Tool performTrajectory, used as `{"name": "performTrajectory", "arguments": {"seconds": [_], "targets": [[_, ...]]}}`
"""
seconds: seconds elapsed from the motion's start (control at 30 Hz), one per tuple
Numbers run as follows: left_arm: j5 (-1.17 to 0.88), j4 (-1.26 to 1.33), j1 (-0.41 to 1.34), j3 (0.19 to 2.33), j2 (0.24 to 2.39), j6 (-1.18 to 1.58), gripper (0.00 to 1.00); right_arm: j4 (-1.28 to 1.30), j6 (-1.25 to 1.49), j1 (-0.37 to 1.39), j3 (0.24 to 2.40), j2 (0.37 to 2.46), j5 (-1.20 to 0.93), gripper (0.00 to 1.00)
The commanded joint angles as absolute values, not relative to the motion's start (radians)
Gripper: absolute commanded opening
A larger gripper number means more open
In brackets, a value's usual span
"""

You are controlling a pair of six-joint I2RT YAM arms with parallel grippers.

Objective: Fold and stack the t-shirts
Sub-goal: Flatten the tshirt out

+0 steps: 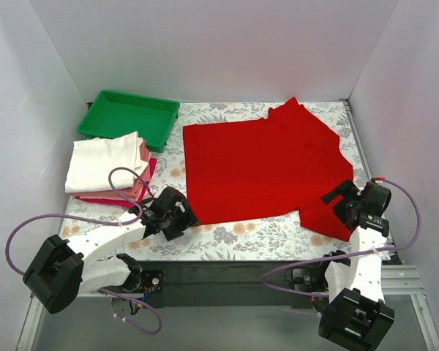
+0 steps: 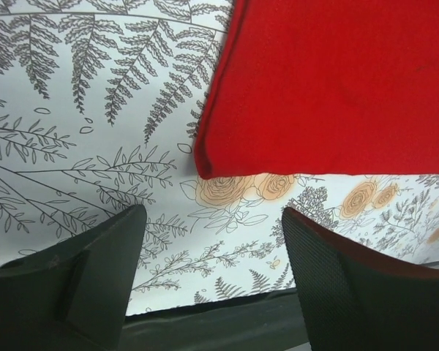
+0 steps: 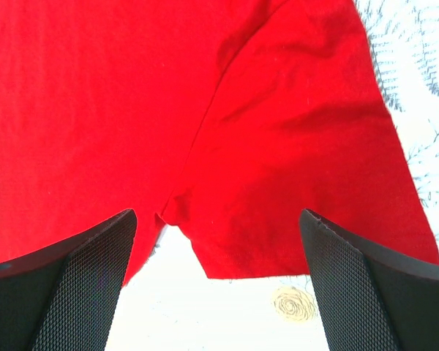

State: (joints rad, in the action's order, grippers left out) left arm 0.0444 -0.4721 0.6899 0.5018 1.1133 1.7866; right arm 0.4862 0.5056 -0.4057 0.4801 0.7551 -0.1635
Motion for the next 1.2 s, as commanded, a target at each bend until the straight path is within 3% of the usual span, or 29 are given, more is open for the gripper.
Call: {"name": "performTrajectory", "arguments": {"seconds": [0.0,0.07,0.27,0.33,0.43,0.57,0.77,0.97,1.17], "targets": [[0.077,-0.436,0.696,0.492,1.140,1.835,0.65,0.512,0.499,-0.410,0.505,0.756,-0.161,0.98],[0.110,-0.430,0.698,0.482,1.157,1.867,0.55,0.517,0.492,-0.408,0.512,0.761,-0.169,0.98],[0.176,-0.388,0.696,0.486,1.178,1.904,0.49,0.517,0.483,-0.407,0.512,0.762,-0.176,0.98],[0.198,-0.379,0.696,0.494,1.195,1.910,0.43,0.520,0.479,-0.402,0.511,0.765,-0.178,0.98],[0.199,-0.362,0.696,0.517,1.247,1.898,0.30,0.522,0.469,-0.399,0.509,0.773,-0.181,0.97],[0.187,-0.361,0.696,0.525,1.281,1.896,0.00,0.532,0.459,-0.399,0.522,0.776,-0.161,0.98],[0.334,-0.481,0.686,0.540,1.226,1.925,0.00,0.534,0.419,-0.379,0.509,0.782,-0.218,0.97],[0.342,-0.490,0.537,0.532,1.203,1.872,0.00,0.548,0.397,-0.296,0.480,0.756,-0.206,0.98],[0.360,-0.443,0.477,0.540,1.210,1.835,0.00,0.655,0.504,-0.004,0.506,0.736,-0.052,0.98]]}}
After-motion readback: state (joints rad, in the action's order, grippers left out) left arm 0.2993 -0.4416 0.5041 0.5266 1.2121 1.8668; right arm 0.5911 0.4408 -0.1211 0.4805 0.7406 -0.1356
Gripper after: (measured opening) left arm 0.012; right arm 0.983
